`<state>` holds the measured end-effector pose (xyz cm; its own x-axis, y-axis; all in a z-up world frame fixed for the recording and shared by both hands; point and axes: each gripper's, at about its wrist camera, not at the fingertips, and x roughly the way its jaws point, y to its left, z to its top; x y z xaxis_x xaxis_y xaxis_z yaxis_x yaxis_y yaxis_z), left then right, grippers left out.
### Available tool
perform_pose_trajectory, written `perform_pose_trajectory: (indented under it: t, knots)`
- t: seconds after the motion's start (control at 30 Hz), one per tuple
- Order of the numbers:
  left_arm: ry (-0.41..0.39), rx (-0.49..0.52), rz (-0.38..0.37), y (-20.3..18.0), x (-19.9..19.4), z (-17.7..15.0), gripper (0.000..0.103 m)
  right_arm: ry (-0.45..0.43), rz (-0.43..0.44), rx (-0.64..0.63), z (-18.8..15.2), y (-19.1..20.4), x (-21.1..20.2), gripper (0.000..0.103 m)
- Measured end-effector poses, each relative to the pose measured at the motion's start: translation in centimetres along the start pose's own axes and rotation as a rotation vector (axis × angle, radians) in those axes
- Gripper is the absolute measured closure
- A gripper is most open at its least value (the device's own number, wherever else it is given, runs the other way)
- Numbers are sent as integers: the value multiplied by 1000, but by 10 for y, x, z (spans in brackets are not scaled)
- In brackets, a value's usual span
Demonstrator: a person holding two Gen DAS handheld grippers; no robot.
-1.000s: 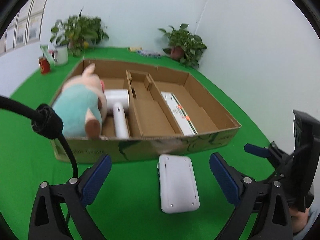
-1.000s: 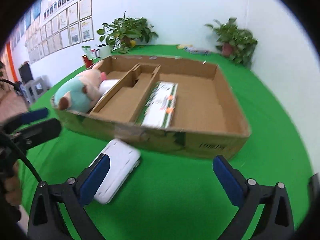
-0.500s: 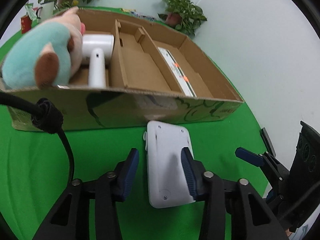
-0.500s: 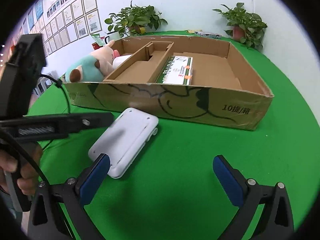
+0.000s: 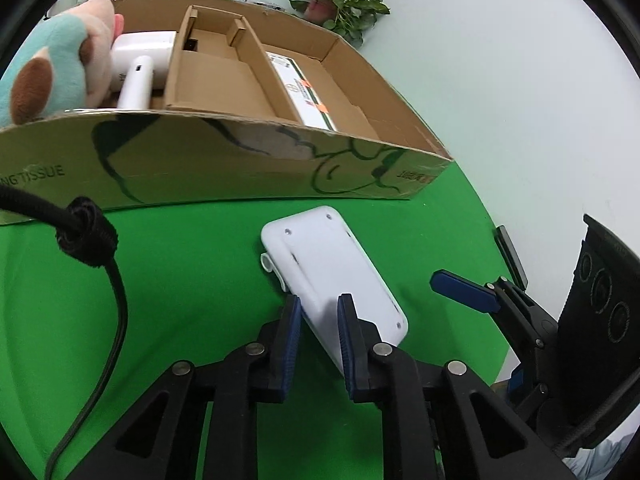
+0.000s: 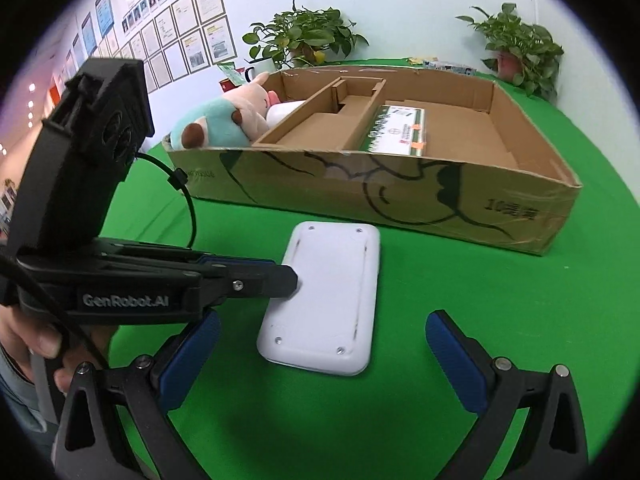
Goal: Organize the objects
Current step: 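Move the left tool to the white plastic case on the table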
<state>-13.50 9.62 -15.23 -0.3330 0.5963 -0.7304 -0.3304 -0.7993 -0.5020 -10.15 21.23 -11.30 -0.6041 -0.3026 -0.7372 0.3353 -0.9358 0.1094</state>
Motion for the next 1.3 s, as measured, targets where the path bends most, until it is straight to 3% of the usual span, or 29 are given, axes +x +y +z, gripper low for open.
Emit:
perform_pose_trajectory:
  t: [0.1, 0.13, 0.17, 0.23, 0.37, 0.47, 0.53, 0.57, 0.7, 0.73, 0.83, 0.87, 0.9, 0.93, 0.97, 1.3]
  knots:
    - [-28, -10, 36, -3, 0, 2, 77, 7, -41, -24, -8, -8, -4, 1]
    - [-30, -14, 48, -3, 0, 2, 61, 11, -37, -25, -8, -11, -3, 1]
    - [-32, -22, 82, -3, 1, 3, 37, 15, -28, -23, -8, -13, -2, 1]
    - [-57, -46, 168, -3, 0, 4, 17, 8, -22, -27, -7, -14, -1, 1]
    - [-127, -74, 235, -3, -8, 5, 1, -17, -11, -35, -4, -10, 1, 1]
    - [-107, -81, 203, -1, -6, 7, 1, -20, -47, -65, -2, -5, 7, 10]
    - [-94, -97, 180, 2, -4, 7, 1, -16, -65, -87, -2, -3, 11, 34]
    - [-87, -108, 156, 3, -3, 7, 1, -7, -67, -92, -2, -2, 13, 36]
    - [-64, -124, 76, 4, -3, 2, 4, -15, -57, -86, -2, -1, 9, 68]
    - [-58, -123, 58, 3, -3, 1, 9, -17, -76, -83, -3, 0, 7, 74]
    - [-20, -122, 10, 3, 2, -4, 26, -15, -36, -40, -8, -3, -1, 74]
    - [-14, -123, 1, 2, 4, -6, 27, -14, -23, -34, -10, -2, -4, 71]
    - [-29, -113, 1, 0, 4, -6, 28, -12, -18, -37, -11, 0, -4, 50]
    - [-25, -112, -6, 0, 5, -6, 32, -12, -14, -43, -13, 2, -4, 17]
    - [-20, -117, -17, 0, 7, -5, 35, -17, -14, -48, -14, 3, -4, 9]
    - [18, -179, -113, 14, 20, 10, 55, -12, -70, -88, -2, -2, 18, 8]
